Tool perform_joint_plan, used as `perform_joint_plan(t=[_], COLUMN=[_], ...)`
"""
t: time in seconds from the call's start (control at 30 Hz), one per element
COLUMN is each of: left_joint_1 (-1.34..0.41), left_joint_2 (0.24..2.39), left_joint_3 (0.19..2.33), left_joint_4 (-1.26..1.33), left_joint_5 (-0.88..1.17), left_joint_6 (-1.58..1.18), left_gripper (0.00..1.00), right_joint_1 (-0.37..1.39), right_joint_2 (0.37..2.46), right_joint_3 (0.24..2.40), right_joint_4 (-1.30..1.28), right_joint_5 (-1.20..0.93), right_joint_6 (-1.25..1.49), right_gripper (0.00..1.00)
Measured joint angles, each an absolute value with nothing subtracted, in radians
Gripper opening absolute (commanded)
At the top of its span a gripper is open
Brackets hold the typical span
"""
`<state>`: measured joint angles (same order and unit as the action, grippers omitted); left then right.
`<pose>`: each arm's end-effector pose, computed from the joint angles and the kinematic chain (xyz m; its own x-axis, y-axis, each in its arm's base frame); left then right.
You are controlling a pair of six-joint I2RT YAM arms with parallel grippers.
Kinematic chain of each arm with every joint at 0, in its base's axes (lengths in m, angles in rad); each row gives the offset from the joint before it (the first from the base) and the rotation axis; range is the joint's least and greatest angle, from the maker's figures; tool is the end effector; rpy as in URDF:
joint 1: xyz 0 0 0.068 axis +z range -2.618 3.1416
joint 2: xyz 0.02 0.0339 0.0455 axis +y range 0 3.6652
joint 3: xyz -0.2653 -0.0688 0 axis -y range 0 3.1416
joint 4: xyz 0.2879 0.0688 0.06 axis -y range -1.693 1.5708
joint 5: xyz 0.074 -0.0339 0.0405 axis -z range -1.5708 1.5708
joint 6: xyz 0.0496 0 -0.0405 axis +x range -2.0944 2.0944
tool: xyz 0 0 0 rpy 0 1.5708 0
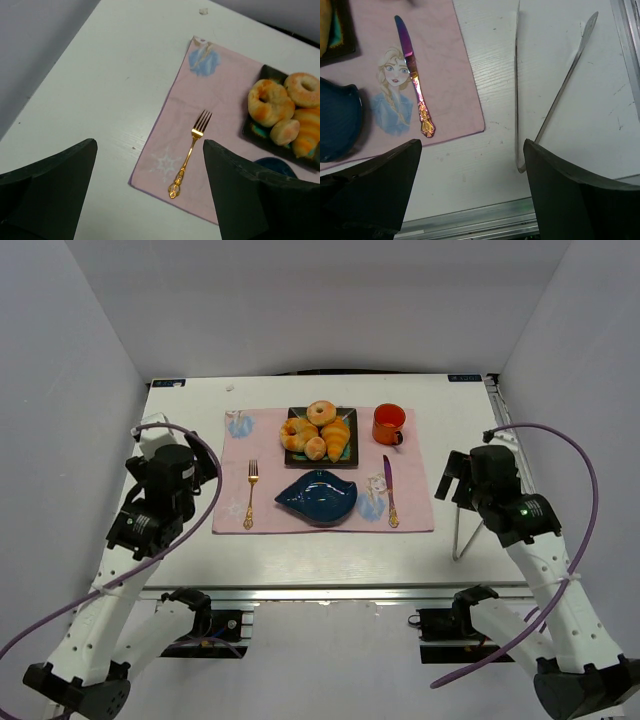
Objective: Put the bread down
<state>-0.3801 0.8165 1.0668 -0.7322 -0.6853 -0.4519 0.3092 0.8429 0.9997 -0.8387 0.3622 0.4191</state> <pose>0.1992 -0.0458 0.3842 -0.2852 -0.2501 -0.9253 -0.3980 0.9091 -0.1231 0.2073 0.0478 0.3399 -0.5576 0.2214 -0.8001 0.2238 0.9682 0.1119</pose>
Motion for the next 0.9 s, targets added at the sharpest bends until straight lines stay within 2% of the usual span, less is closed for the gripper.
perform_joint_plan(t=[0.2,0.37,0.73,0.9], left_joint_1=[-0.38,-0.38,-0.38,-0.38], left_joint_2=[0.765,0.756,0.83,0.824], left_joint_3=[1.055,1.053,0.968,0.954], left_joint_4=[-0.787,-0.781,-0.774,-0.738], left_joint_5=[-0.648,-0.616,-0.495,-0.461], left_joint_6=[-0.437,-0.43,-0.431,-0.43], left_gripper=[0.98,0.98,0.98,0.98], right_joint_1=[0.302,0.242,-0.02,-0.104], right_joint_2=[0.86,0.966,1.008,1.09], right_joint_3=[1.0,0.981,0.835,0.807], right_joint_4=[-0.836,-0.808,-0.651,-0.563], right_joint_5=[0.39,0.377,0.237,0.168], right_joint_6=[0.42,0.414,0.398,0.337], right_gripper=[0.89,0.89,0.89,0.89])
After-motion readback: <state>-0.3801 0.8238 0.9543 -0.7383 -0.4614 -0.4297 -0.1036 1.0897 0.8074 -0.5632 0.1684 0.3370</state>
